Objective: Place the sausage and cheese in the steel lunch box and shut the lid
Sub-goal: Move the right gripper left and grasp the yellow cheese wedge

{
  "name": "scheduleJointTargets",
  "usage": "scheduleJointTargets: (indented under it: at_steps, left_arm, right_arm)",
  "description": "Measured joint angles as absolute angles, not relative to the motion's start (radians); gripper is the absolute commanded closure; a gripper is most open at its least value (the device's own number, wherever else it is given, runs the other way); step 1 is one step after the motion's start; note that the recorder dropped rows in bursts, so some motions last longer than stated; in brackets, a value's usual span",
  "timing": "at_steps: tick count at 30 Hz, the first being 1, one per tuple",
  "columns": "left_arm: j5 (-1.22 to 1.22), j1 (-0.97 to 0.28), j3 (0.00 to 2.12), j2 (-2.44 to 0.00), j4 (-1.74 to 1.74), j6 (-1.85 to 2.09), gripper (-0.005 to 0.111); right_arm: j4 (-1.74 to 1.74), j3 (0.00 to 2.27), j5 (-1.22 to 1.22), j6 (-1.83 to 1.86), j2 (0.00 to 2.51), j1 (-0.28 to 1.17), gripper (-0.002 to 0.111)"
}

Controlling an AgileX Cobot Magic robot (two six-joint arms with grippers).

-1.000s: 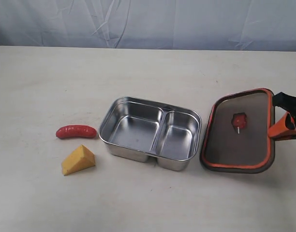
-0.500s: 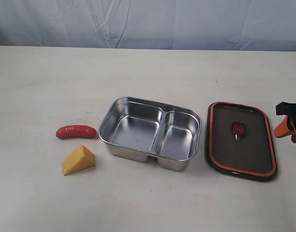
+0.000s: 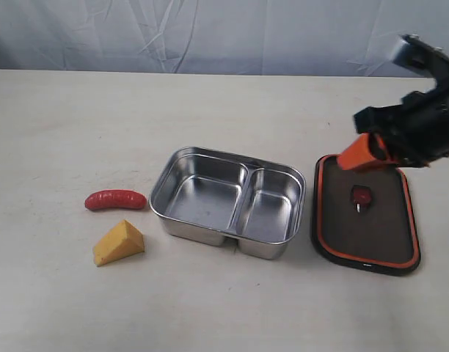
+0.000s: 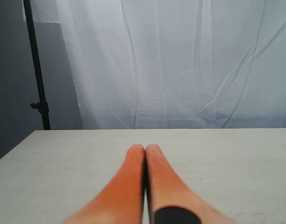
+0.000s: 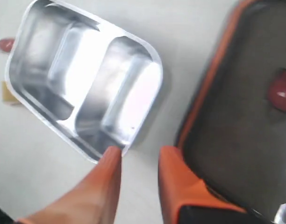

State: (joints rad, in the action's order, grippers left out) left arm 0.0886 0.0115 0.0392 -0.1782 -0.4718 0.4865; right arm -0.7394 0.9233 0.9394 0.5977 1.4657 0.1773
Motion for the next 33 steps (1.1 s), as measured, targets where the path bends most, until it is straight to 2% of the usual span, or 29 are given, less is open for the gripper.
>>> scheduleJointTargets:
  at_steps: [8,11,12,16,17,20,21,27,33]
  left_arm:
    - [0.089,0.011,0.039,-0.178,-0.472,0.487,0.107]
    - [0.089,0.011,0.039,-0.178,-0.472,0.487,0.107]
    - [0.089,0.011,0.039,-0.178,-0.472,0.487,0.107]
    - [0.089,0.011,0.039,-0.178,-0.472,0.487,0.107]
    - [0.089,0.011,0.039,-0.178,-0.472,0.487,0.107]
    - [0.089,0.011,0.039,-0.178,-0.472,0.487,0.107]
    - [0.089,0.011,0.039,-0.178,-0.472,0.487,0.107]
    - [0.089,0.011,0.039,-0.178,-0.472,0.487,0.107]
    - [0.089,0.011,0.039,-0.178,-0.472,0.487,0.107]
  right_arm:
    - [-0.632,1.114,0.775,0.696,1.511,0.662,0.077]
    - [-0.5,1.235,0.757,0.734,1.584,0.799,0.077]
    - [-0.403,1.299,0.746,0.757,1.642,0.893,0.077]
    - [-0.123,1.394,0.711,0.808,1.812,1.066,0.077]
    - [-0.089,1.403,0.708,0.808,1.835,1.08,0.075]
    - [0.0,1.41,0.677,0.804,1.951,1.122,0.051]
    - [0.012,1.41,0.654,0.8,1.971,1.127,0.046]
    - [0.024,1.416,0.474,0.79,1.987,1.146,0.045]
    - [0.026,1.417,0.478,0.79,2.031,1.149,0.045]
